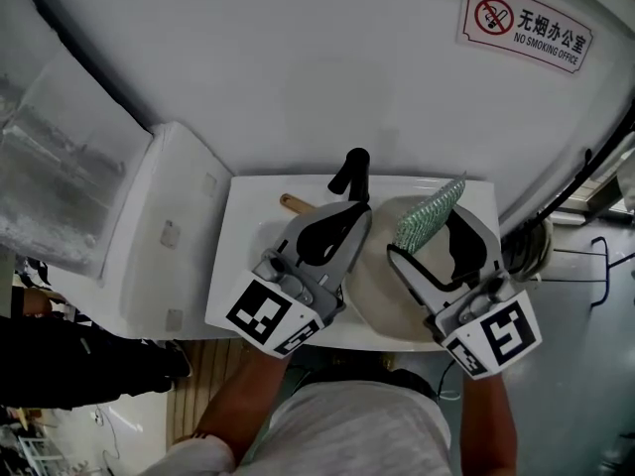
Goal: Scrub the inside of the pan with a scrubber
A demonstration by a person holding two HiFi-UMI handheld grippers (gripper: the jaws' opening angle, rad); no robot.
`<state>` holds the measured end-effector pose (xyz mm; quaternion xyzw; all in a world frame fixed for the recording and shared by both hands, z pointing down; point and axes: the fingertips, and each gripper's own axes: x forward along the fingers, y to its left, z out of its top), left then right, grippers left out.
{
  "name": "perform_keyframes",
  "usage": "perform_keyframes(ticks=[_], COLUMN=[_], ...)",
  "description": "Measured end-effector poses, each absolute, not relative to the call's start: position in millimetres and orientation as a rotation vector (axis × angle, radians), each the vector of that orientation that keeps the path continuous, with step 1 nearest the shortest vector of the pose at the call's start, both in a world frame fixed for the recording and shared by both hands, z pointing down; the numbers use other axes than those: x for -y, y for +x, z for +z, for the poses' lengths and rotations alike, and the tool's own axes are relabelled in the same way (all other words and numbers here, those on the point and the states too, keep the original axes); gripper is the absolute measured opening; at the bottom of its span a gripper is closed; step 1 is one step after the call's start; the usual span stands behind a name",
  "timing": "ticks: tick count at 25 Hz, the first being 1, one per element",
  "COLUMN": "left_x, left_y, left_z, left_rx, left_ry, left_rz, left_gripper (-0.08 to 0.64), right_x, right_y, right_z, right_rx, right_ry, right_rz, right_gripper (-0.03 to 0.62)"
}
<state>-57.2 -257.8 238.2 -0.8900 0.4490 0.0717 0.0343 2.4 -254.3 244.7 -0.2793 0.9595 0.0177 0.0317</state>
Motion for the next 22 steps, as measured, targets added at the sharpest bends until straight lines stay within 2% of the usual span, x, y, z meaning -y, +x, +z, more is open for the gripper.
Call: perform_keyframes(ticks=[22], left_x=[237.4], left_y=[-43.9], left_z=[230.8], left_rx=[-1.331], left_ry=[-2.729], left_rz=[0.258], left_gripper=[0.015], right_x=[232.0], right_y=[8.7], right_z=[240.4], right_rx=[-2.885], right_ry=[-0.878], right_rz=[0.114], right_gripper=[0.339])
